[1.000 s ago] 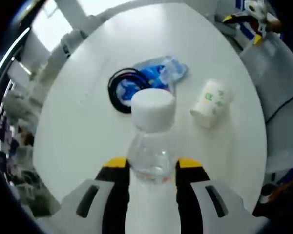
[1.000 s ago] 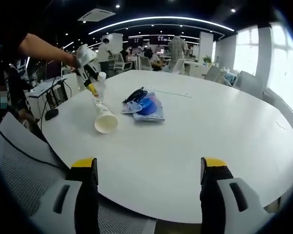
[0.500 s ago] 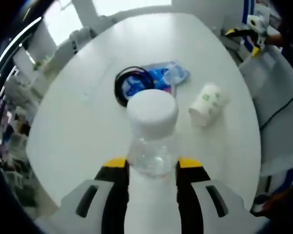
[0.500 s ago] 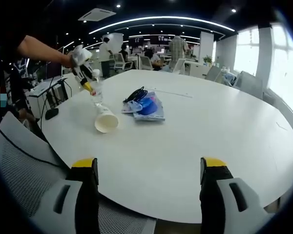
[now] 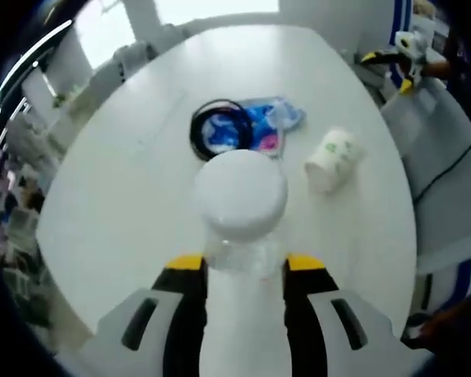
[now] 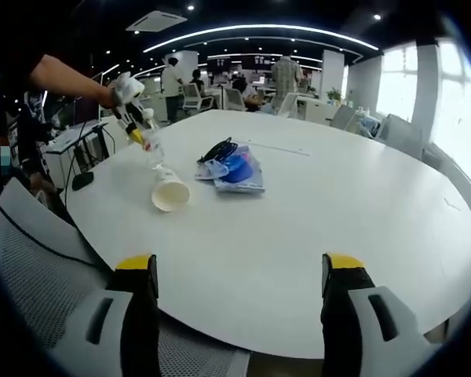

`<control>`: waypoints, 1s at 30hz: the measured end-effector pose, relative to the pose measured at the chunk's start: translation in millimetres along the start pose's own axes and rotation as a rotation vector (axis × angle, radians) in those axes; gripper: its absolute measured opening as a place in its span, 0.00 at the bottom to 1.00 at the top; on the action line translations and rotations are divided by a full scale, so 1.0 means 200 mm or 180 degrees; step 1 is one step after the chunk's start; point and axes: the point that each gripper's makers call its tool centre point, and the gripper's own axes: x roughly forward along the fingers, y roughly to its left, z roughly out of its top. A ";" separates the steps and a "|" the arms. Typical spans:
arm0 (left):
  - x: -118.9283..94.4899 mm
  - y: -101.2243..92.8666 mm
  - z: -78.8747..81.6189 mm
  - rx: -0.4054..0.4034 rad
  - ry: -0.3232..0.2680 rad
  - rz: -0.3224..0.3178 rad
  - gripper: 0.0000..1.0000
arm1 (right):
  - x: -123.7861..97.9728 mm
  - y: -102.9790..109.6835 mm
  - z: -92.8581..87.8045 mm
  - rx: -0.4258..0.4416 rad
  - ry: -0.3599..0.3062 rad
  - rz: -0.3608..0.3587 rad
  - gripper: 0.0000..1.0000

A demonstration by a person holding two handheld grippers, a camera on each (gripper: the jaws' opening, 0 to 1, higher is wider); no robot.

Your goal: Arrange the tabletop items into an orderly group along one side of the table until the central work area is clear of visible clutter.

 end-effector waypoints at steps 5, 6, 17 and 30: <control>-0.01 0.02 -0.05 0.0067 0.0069 0.0011 0.33 | 0.00 -0.01 0.00 -0.0009 0.0009 -0.0018 0.86; -0.01 0.02 -0.06 0.0075 0.0087 0.0006 0.33 | 0.00 -0.01 0.00 -0.0010 0.0008 -0.0019 0.86; -0.04 0.03 -0.06 -0.0049 -0.0038 0.0163 0.34 | 0.00 -0.01 0.00 -0.0009 0.0000 -0.0046 0.86; -0.07 0.04 0.07 -0.0658 -0.0670 0.0523 0.52 | 0.00 -0.01 0.01 -0.0010 -0.0031 -0.0043 0.86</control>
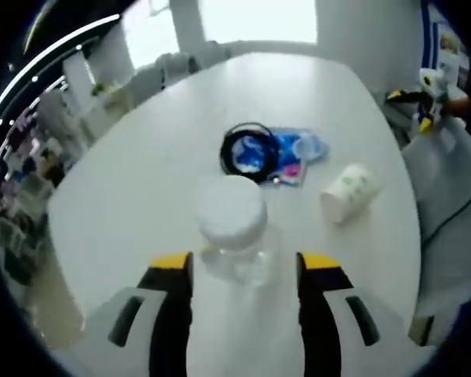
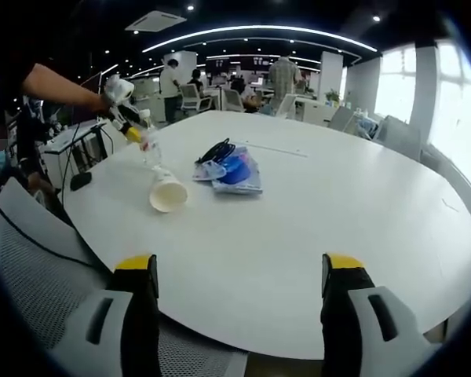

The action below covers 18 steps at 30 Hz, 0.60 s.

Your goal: Arrange the tabletop items into an orderly group along one side of the table until the central work area is clear of visible clutter.

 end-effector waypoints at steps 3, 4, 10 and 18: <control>-0.01 0.00 0.04 -0.0159 -0.0177 0.0118 0.54 | 0.00 0.00 0.00 -0.0005 0.0003 0.0008 0.85; -0.01 0.00 0.05 -0.0192 -0.0234 0.0154 0.54 | 0.00 0.00 0.00 -0.0003 -0.0001 0.0008 0.85; 0.00 0.00 0.06 -0.0495 -0.0447 0.0362 0.54 | 0.00 0.00 0.00 0.0005 -0.0005 0.0005 0.85; -0.01 0.03 0.08 -0.0838 -0.0731 0.0673 0.53 | 0.00 0.01 0.00 0.0010 -0.0005 0.0007 0.84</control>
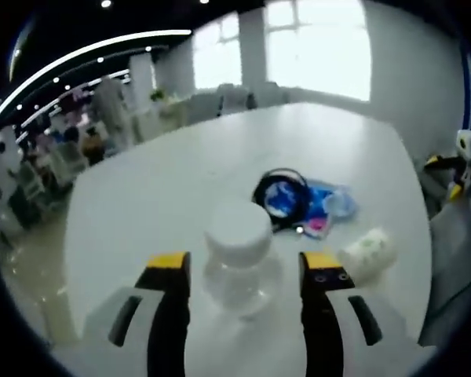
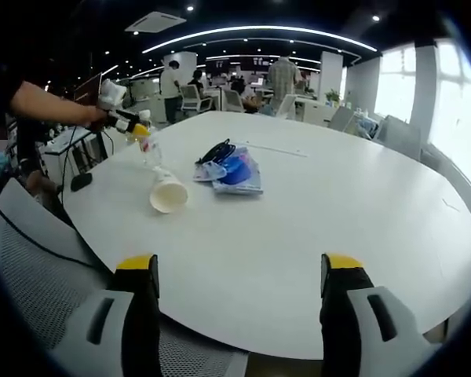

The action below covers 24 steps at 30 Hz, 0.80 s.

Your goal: Arrange the tabletop items into an orderly group along one side of the table until the central work area is clear of visible clutter.

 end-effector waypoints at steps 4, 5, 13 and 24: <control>0.00 0.02 0.04 -0.0154 -0.0197 0.0168 0.48 | 0.00 0.00 0.00 0.0000 0.0007 0.0006 0.84; -0.01 0.01 0.04 -0.0158 -0.0230 0.0189 0.46 | 0.00 0.00 0.00 0.0003 0.0007 0.0009 0.84; -0.03 0.05 0.13 -0.0304 -0.0553 0.0357 0.30 | 0.00 0.00 -0.01 -0.0006 0.0021 0.0009 0.83; -0.05 0.05 0.15 -0.0279 -0.0556 0.0353 0.22 | 0.00 0.00 -0.01 -0.0012 0.0019 0.0003 0.83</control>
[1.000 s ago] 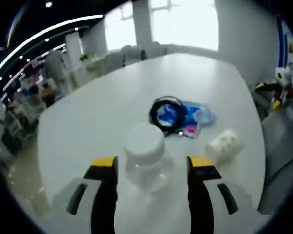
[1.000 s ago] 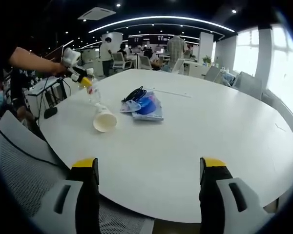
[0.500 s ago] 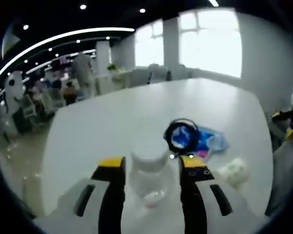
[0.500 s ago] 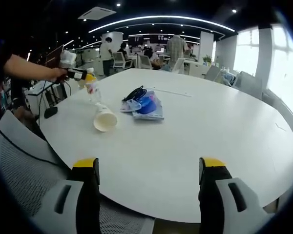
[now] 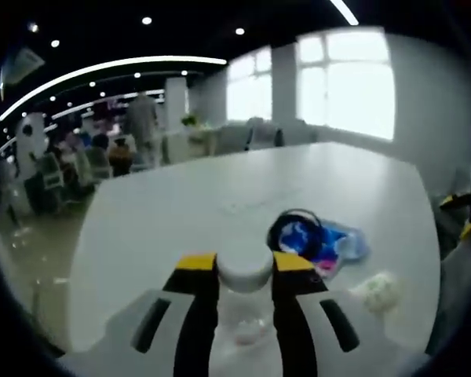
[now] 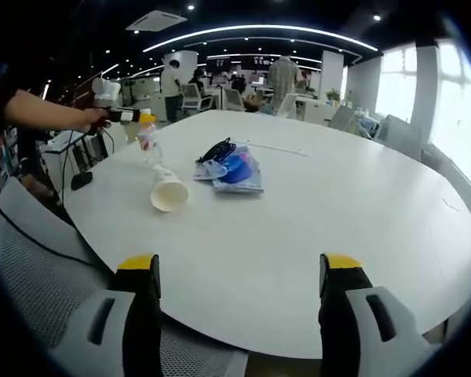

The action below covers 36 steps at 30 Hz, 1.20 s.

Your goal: Arrange the tabletop items into an orderly group along one side of the table until the central work area is clear of visible clutter.

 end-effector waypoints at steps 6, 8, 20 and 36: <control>-0.02 0.03 -0.01 0.0018 0.0095 -0.0007 0.22 | 0.00 0.00 0.00 0.0003 -0.0006 0.0003 0.83; -0.03 0.06 -0.01 0.0016 0.0121 -0.0002 0.22 | 0.00 0.00 0.00 0.0003 -0.0004 0.0010 0.83; -0.04 0.09 -0.03 0.0045 0.0160 -0.0095 0.22 | 0.00 0.00 0.00 -0.0008 0.0013 0.0013 0.82; -0.07 0.03 -0.04 0.0028 0.0194 -0.0214 0.43 | 0.00 0.00 0.00 -0.0009 -0.0001 0.0018 0.83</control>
